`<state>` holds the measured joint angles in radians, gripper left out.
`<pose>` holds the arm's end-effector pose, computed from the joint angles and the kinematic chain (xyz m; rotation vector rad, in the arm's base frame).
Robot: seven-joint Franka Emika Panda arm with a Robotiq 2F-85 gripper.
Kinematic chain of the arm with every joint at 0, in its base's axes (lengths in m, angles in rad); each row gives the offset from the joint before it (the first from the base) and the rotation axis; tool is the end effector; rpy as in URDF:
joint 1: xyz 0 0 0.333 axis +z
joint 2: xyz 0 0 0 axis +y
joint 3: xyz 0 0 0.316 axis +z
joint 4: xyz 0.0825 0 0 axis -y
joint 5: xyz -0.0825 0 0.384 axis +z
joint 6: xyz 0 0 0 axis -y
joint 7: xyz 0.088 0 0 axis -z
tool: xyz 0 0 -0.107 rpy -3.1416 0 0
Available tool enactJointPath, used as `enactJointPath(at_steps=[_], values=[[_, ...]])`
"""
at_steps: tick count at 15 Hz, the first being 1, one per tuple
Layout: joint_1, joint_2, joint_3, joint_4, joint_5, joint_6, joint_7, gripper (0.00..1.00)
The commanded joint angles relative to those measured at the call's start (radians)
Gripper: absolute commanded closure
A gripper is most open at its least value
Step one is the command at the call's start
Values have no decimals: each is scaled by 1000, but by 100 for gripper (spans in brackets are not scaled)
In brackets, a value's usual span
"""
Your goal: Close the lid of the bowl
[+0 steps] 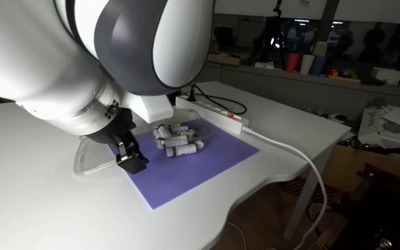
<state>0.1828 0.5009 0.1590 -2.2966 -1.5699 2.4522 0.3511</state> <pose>0.4492 0.1679 0.1097 1.8731 1.5830 0.0424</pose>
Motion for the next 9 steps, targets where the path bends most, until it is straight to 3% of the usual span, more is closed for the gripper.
enactJointPath(at_steps=[1, 9], values=[[13, 58, 13, 64, -39, -36, 5, 0], [43, 135, 33, 150, -113, -92, 14, 0]])
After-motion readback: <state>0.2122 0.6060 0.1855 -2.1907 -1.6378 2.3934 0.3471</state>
